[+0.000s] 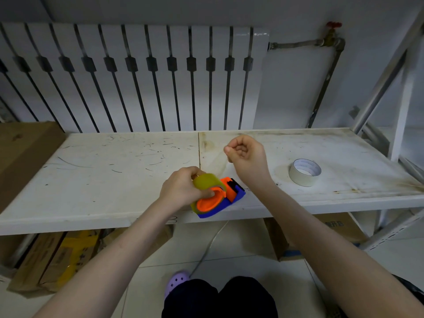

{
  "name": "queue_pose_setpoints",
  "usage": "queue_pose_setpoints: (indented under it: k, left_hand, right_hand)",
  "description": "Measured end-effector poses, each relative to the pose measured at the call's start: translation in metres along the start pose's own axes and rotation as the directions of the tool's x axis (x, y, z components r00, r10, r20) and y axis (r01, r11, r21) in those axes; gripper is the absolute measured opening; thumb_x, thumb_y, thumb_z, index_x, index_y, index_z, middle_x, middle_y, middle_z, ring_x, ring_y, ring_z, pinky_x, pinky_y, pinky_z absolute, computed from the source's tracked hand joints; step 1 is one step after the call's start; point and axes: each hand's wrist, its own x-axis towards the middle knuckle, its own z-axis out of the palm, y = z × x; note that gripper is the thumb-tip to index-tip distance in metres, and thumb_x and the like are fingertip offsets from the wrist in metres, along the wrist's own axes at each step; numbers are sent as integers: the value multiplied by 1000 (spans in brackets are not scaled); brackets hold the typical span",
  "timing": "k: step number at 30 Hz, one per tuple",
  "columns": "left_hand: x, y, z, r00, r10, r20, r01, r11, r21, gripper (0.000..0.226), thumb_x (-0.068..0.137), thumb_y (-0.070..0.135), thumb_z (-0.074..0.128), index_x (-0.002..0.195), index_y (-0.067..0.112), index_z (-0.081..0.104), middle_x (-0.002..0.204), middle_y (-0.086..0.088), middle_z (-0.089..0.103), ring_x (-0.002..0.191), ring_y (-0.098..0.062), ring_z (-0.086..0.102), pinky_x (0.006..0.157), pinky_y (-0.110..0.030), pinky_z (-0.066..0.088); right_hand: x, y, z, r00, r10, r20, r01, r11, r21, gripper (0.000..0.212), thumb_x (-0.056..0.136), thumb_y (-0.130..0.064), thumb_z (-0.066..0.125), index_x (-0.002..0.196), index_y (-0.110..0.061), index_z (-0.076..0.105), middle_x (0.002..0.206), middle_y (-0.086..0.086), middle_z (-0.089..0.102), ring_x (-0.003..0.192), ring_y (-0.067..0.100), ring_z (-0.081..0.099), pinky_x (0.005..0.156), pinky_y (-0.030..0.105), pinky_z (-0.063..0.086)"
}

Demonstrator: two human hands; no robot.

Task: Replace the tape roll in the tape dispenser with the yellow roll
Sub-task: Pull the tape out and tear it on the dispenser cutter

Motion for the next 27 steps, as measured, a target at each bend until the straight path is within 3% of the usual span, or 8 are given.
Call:
queue_pose_setpoints:
  k: [5,10,15,19,22,24,27]
  left_hand:
    - [2,0,-1,999,39,7,-39,999,-4,59,58,53,79,109,30,62,106,8,65,99,-16,58,80,-39,55]
    - [-1,-1,9,999,24,35,-23,1000,-20,54,57,50,82,104,31,62,101,9,65,97,-14,60,80,-40,56]
    - [0,-1,11,1000,-23,-9,22,999,-31,51,50,51,83,90,32,58,93,7,65,90,-17,61,79,-43,55]
    - [1,1,11,999,-35,2,35,998,-52,52,44,51,79,87,30,60,90,5,66,87,-20,63,77,-42,54]
    - [3,10,11,1000,-23,5,23,999,-24,46,53,43,82,91,27,62,89,5,64,87,-20,62,72,-36,50]
    - [5,12,10,1000,-16,21,16,1000,-20,48,53,44,82,92,26,63,90,5,64,87,-20,62,74,-38,53]
    - [6,9,7,999,1,38,-1,1000,0,55,53,47,81,101,29,62,99,5,64,91,-20,62,79,-42,55]
  right_hand:
    - [7,17,-14,979,125,-158,-115,991,71,9,86,-7,60,81,-14,59,74,3,60,71,17,57,71,29,52]
    - [5,27,-12,953,173,-250,-180,984,-5,5,88,-10,56,84,-13,56,72,-2,56,68,10,52,68,27,45]
    - [0,-7,4,998,-29,-49,26,998,-65,7,88,-6,56,85,-13,55,72,-6,52,65,4,49,61,14,45]
    - [-15,-24,18,994,-89,58,90,996,-6,8,88,-7,57,84,-13,55,70,-3,53,67,11,52,67,31,51]
    - [-19,-33,21,976,-165,143,159,986,47,11,87,-6,58,82,-14,56,72,-2,55,68,14,53,65,30,52]
    - [-14,-34,15,985,-150,88,144,987,64,16,88,-4,57,80,-18,55,73,-2,56,68,12,54,65,26,51]
    - [4,-18,-8,995,26,-95,-14,993,120,13,89,-5,56,81,-15,56,73,0,56,66,13,54,65,26,51]
